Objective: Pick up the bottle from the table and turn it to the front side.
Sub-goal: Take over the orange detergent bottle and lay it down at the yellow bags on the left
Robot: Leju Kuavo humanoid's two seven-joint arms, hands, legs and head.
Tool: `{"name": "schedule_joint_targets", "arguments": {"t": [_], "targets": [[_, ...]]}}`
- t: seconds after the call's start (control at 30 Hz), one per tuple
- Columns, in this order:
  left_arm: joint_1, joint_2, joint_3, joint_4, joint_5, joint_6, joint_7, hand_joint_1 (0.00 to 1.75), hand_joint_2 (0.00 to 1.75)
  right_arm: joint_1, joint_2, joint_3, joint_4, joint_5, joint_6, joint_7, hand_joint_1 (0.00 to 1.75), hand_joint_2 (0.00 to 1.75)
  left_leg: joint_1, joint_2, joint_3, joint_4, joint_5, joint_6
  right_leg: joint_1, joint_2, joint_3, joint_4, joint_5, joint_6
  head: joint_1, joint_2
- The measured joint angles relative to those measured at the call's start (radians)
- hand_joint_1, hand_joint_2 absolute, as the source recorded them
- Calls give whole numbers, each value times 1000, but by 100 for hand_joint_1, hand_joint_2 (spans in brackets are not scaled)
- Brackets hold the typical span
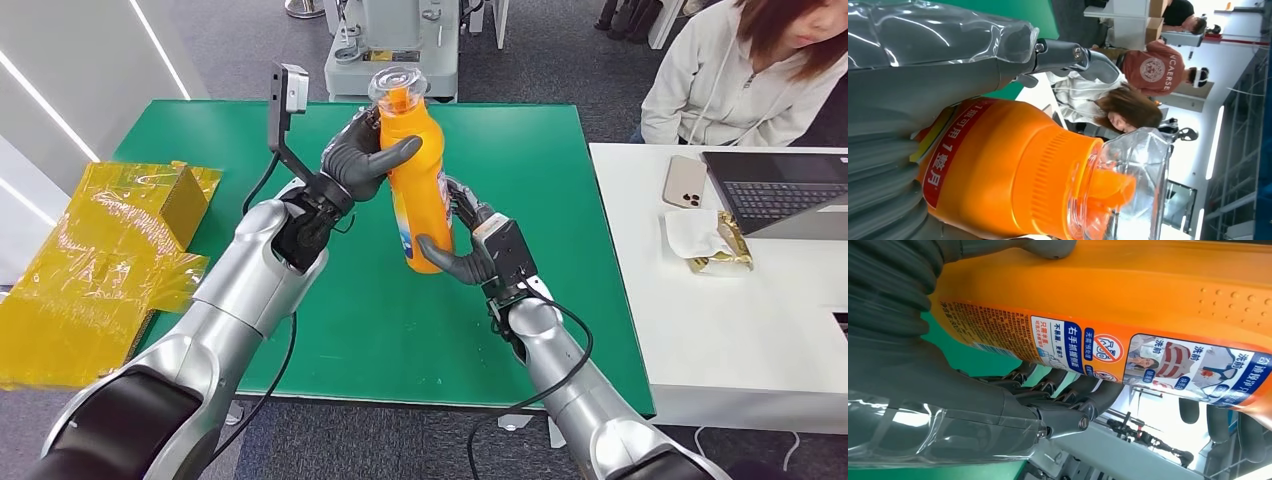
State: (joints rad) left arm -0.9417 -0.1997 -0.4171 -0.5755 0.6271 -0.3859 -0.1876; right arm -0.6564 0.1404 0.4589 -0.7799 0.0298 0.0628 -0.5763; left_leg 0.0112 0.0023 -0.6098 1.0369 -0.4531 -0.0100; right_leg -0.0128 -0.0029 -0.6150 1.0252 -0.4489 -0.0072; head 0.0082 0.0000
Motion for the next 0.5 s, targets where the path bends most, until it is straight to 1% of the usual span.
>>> {"name": "schedule_joint_targets", "arguments": {"t": [0.13, 0.3, 0.47, 0.5], "targets": [[1, 5, -12, 18, -33, 12, -27, 0, 175, 7, 0, -5, 2, 3, 1, 0, 175, 175, 0, 0, 0, 0, 0, 0, 0, 0, 0, 0, 0, 0, 0, 0], [3, 19, -59, 28, -159, 84, -100, 0, 175, 35, -5, -23, -13, 4, 2, 13, 175, 175, 0, 0, 0, 0, 0, 0, 0, 0, 0, 0, 0, 0, 0, 0], [4, 29, -98, 33, -226, 123, -118, 0, 175, 49, -14, -37, -26, 2, 1, 17, 175, 175, 0, 0, 0, 0, 0, 0, 0, 0, 0, 0, 0, 0, 0, 0], [6, 30, -106, 33, -244, 129, -120, 4, 175, 49, -15, -42, -30, 0, 0, 17, 175, 175, 0, 0, 0, 0, 0, 0, 0, 0, 0, 0, 0, 0, 0, 0]]}}
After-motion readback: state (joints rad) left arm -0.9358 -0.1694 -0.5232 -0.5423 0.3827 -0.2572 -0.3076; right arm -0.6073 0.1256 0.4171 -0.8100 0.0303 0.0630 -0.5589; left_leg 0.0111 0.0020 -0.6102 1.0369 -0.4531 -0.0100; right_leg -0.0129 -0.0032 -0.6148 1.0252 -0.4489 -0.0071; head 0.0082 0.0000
